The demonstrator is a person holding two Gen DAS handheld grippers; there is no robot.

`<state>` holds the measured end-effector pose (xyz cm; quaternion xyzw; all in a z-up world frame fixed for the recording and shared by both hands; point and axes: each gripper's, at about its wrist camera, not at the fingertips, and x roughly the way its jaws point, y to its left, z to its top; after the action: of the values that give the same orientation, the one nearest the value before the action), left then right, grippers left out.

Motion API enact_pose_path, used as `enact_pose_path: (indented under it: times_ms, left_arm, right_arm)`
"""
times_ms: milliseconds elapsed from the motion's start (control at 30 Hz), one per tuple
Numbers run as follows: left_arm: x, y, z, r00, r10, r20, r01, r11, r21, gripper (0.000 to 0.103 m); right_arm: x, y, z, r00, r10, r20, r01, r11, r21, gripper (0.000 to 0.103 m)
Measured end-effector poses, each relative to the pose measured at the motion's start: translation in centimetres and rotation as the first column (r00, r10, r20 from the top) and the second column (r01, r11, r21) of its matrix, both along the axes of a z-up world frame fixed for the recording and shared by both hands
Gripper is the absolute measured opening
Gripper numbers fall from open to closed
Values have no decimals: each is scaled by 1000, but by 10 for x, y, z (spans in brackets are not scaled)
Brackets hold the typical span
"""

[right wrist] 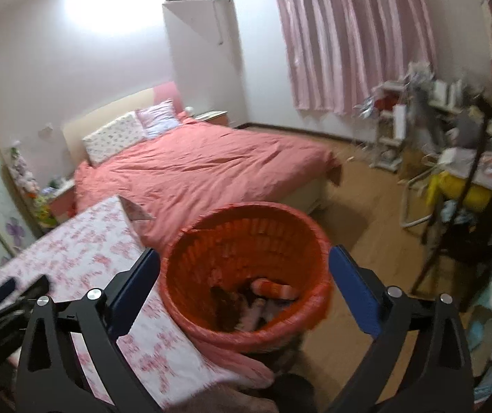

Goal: Collect trash

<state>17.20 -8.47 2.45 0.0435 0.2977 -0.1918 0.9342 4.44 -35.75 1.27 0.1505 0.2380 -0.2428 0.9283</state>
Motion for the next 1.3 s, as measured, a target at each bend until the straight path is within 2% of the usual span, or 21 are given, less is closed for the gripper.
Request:
enact_pose_path:
  times_ms: [133, 233, 333, 433, 767, 1067, 1300]
  left_arm:
    - [-34, 30, 1, 993, 109, 51, -110, 994, 12, 99]
    - [-56, 52, -4, 978, 198, 67, -199, 980, 16, 99]
    - [-81, 73, -8, 956, 280, 92, -282, 959, 14, 99]
    - [-100, 86, -10, 945, 313, 94, -314, 949, -4, 99]
    - [-143, 104, -22, 936, 335, 108, -333, 942, -39, 99]
    - [-153, 120, -32, 928, 365, 80, -361, 931, -57, 99]
    - [-162, 118, -28, 930, 350, 107, -345, 936, -63, 99]
  right_arm:
    - [-15, 22, -1, 999, -38, -27, 36, 996, -77, 97]
    - [-32, 43, -3, 999, -50, -9, 48, 988, -147, 99]
    - [-48, 56, -3, 1000, -16, 23, 19, 989, -148, 100]
    - [-60, 60, -4, 999, 7, 47, -1, 991, -132, 100]
    - [-77, 82, -13, 998, 34, 50, -26, 989, -148, 100]
    - [-82, 105, -24, 999, 42, 0, -41, 983, -178, 100]
    - [-87, 101, -25, 999, 20, -24, -24, 986, -167, 100]
